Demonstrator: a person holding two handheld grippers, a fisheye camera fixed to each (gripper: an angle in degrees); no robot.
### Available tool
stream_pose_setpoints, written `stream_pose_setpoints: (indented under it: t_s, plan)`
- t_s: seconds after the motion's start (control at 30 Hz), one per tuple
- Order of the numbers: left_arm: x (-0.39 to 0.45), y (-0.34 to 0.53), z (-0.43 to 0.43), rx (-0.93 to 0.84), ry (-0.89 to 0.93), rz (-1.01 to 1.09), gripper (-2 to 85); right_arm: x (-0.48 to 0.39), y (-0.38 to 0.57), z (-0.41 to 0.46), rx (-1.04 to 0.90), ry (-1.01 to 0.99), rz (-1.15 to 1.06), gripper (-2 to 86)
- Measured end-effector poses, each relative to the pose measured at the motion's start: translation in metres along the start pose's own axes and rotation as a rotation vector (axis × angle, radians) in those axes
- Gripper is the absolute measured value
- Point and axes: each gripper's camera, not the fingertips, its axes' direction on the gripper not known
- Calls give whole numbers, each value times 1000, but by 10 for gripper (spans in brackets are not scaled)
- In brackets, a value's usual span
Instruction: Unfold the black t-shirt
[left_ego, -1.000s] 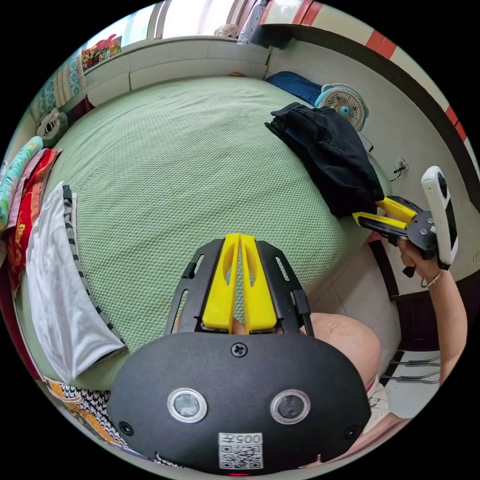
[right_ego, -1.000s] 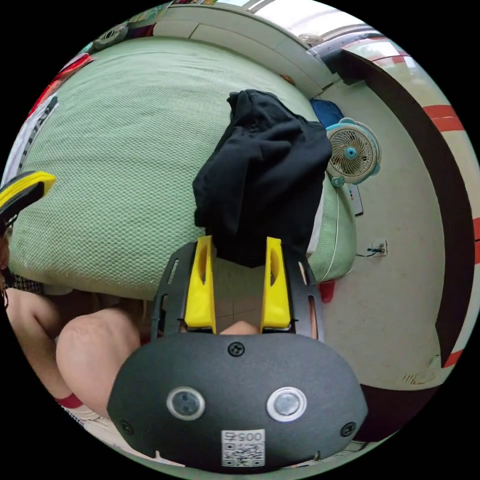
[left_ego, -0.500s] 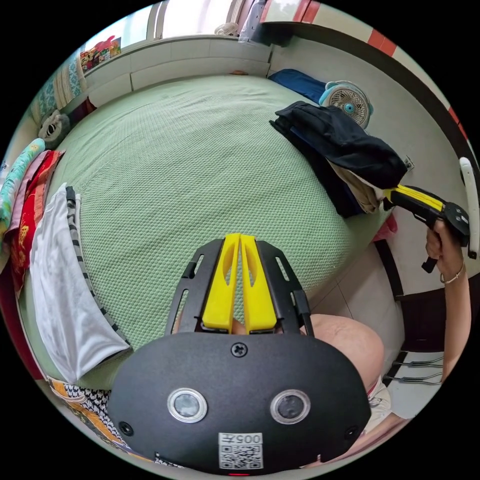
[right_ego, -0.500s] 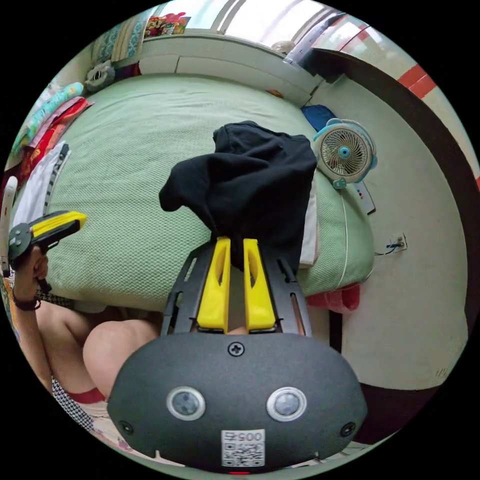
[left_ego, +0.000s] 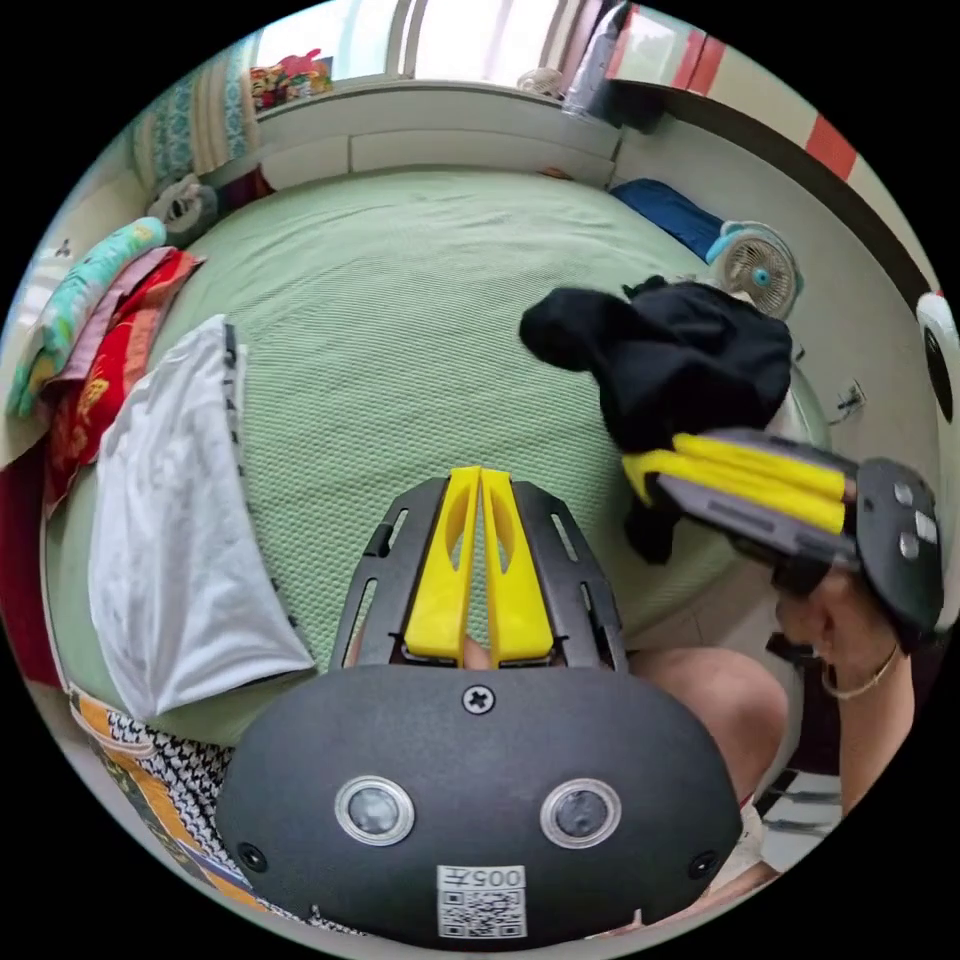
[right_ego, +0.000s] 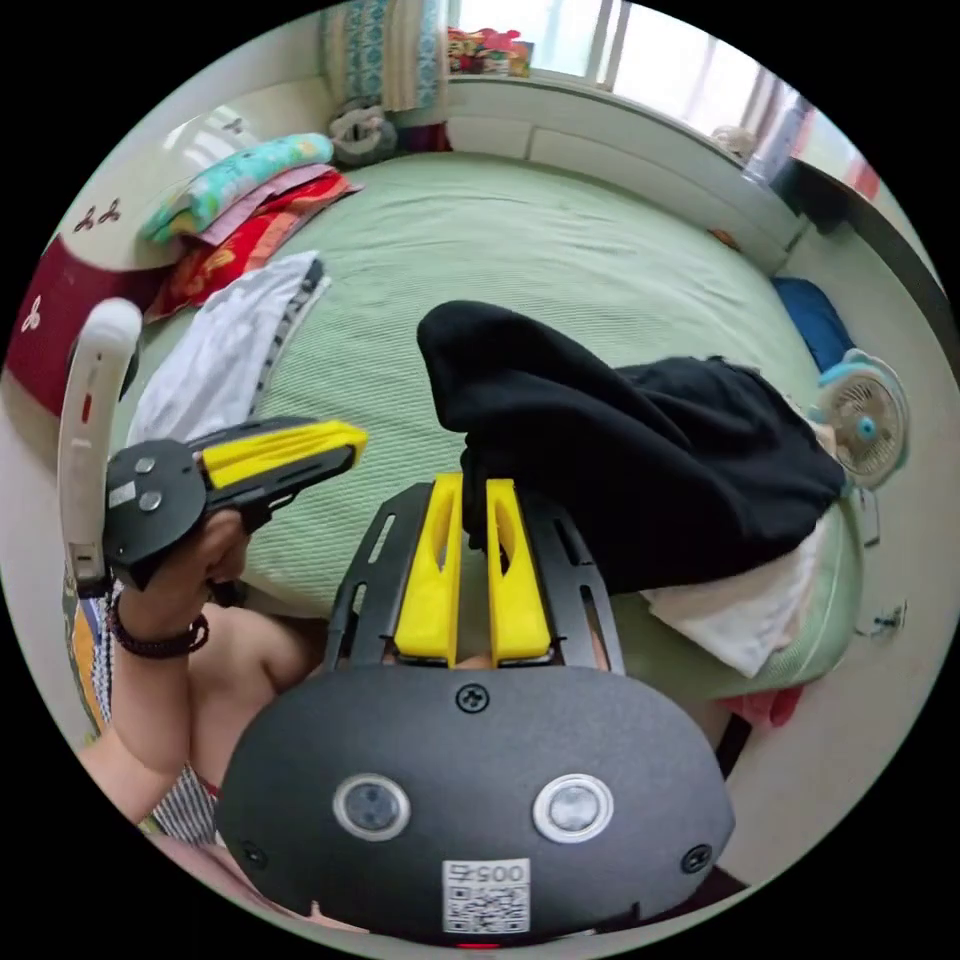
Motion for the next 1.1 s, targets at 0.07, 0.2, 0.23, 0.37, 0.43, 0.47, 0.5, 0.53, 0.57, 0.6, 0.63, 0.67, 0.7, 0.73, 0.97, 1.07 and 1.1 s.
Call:
stream_pose_setpoints:
  t_s: [0.07,0.2,0.23,0.37,0.43,0.47,0.5,0.53,0.57,0.6,0.63,0.67,0.7,0.73,0.97,1.07,1.1]
  plan:
    - [-22,3,-4,3,-15,-59,-6,-22,-3,16,-46,-82,-60,3]
    - [-62,11,-8,1,-17,-165,-6,-53,5,44,-144,-115,-184,51]
    - [-65,12,-9,4,-5,-172,-7,-50,9,41,-131,-129,-202,66]
    - [-74,16,-12,21,5,-147,-7,-7,11,25,-69,-116,-132,120]
    - [-73,16,-11,20,-13,-125,-7,31,7,16,-12,-17,-37,129]
    - [-72,16,-10,17,-16,-110,-7,40,4,14,-5,1,-9,132]
    - [-72,15,-9,15,-15,-100,-7,58,-3,12,11,32,42,137]
    - [-71,15,-8,14,-15,-95,-7,73,-12,13,24,50,89,143]
    - [-70,14,-7,11,-16,-84,-7,80,-18,15,24,52,113,146]
    - [-70,12,-7,11,-21,-76,-7,93,-30,22,17,48,163,151]
    - [-70,12,-6,11,-25,-75,-7,103,-43,32,4,34,208,153]
    - [-70,10,-6,13,-26,-71,-7,107,-50,37,-5,22,231,154]
    - [-71,8,-5,14,-23,-68,-7,113,-63,50,-24,4,269,156]
    - [-72,6,-5,15,-20,-69,-7,116,-76,64,-46,8,302,158]
    - [-85,-12,6,1,36,-90,-7,122,-108,133,-143,148,407,155]
    - [-89,-16,10,-8,78,-79,-7,114,-110,138,-111,194,318,132]
    - [-91,-17,12,-12,77,-78,-7,118,-110,137,-93,176,321,121]
